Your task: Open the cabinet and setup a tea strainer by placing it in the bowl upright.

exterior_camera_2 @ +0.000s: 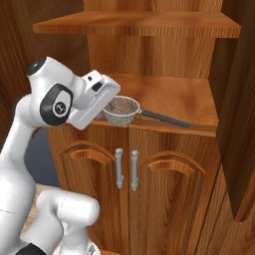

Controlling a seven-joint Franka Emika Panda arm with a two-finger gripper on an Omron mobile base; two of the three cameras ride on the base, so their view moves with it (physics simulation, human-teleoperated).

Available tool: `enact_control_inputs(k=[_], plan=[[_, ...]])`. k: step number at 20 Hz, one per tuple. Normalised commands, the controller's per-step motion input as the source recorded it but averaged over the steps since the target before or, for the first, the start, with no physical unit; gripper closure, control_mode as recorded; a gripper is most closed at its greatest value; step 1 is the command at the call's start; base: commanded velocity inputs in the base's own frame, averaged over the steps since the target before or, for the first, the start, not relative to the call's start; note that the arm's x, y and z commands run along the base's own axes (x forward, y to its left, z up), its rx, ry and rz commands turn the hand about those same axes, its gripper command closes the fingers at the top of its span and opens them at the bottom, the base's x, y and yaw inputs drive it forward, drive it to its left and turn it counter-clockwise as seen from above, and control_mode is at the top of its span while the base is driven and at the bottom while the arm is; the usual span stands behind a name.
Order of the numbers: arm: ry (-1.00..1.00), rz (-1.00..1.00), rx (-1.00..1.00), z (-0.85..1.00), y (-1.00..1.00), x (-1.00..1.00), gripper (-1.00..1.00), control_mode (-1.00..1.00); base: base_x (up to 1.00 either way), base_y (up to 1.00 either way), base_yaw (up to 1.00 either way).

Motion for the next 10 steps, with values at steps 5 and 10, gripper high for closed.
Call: enact_control_inputs(k=[5, 10], plan=[[0.02, -0.05, 0.0, 0.18, 0.54, -0.85, 1.0, -1.0, 0.0, 0.0, 0.0], [0.01, 0.0, 0.01, 0.0, 0.32, -0.76, 1.0, -1.0, 0.0, 0.0, 0.0]])
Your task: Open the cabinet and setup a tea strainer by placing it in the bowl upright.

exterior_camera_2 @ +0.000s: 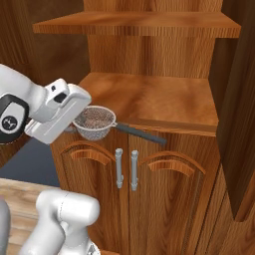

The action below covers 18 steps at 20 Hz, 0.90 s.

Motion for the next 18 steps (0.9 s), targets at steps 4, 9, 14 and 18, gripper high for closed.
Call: enact_control_inputs(k=[4, 9, 14, 18], plan=[[0.02, 0.0, 0.0, 0.0, 0.25, -0.57, 1.0, -1.0, 0.0, 0.0, 0.0], [0.07, 0.04, 0.0, -0.05, 0.09, -0.17, 1.0, -1.0, 0.0, 0.0, 0.0], [0.09, 0.02, 0.0, -0.2, 0.01, -0.02, 1.0, -1.0, 0.0, 0.0, 0.0], [0.08, 0.01, 0.0, -0.23, -0.08, 0.0, 1.0, -1.0, 0.0, 0.0, 0.0]])
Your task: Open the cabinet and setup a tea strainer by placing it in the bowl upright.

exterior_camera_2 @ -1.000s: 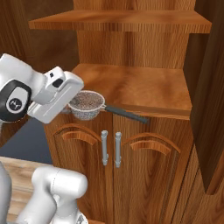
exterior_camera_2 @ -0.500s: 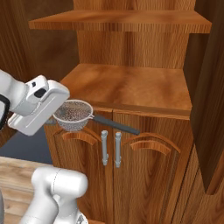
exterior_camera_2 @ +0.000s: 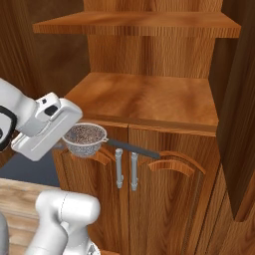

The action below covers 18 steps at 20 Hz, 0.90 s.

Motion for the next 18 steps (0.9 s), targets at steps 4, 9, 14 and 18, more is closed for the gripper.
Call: enact_control_inputs(k=[4, 9, 14, 18], plan=[[0.02, 0.0, 0.0, -0.07, -0.06, 0.0, 1.0, -1.0, 0.0, 0.0, 0.0], [0.0, 0.0, 0.0, 0.0, 0.0, 0.0, 1.0, -1.0, 0.0, 0.0, 0.0], [0.0, 0.0, 0.0, 0.0, 0.0, 0.0, 1.0, -1.0, 0.0, 0.0, 0.0], [0.0, 0.0, 0.0, 0.0, 0.0, 0.0, 1.0, 1.0, -0.03, 0.0, 0.0]])
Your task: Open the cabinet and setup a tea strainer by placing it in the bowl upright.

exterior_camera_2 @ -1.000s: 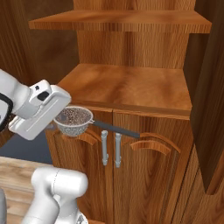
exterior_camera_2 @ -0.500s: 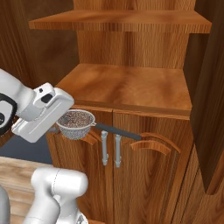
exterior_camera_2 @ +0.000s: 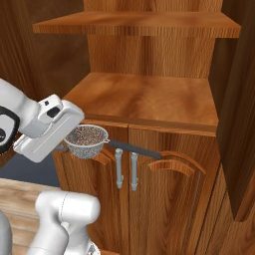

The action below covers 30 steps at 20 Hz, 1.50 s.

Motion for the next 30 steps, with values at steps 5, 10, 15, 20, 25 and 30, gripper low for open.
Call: enact_control_inputs(k=[5, 10, 15, 20, 25, 30], plan=[[0.0, 0.0, 0.0, 0.0, 0.0, 0.0, 1.0, 1.0, -0.39, -0.07, -0.03], [0.0, 0.0, 0.0, 0.0, 0.0, 0.0, 1.0, 1.0, -0.53, -0.02, -0.05], [0.0, 0.0, 0.0, 0.0, 0.0, 0.0, 1.0, 1.0, -0.61, 0.0, -0.08], [0.0, 0.0, 0.0, 0.0, 0.0, 0.0, 1.0, 1.0, -0.47, -0.07, -0.23], [0.0, 0.0, 0.0, 0.0, 0.0, 0.0, 1.0, 1.0, -0.19, -0.01, -0.63], [0.0, 0.0, 0.0, 0.0, 0.0, 0.0, 1.0, 1.0, -0.12, 0.0, -0.88]])
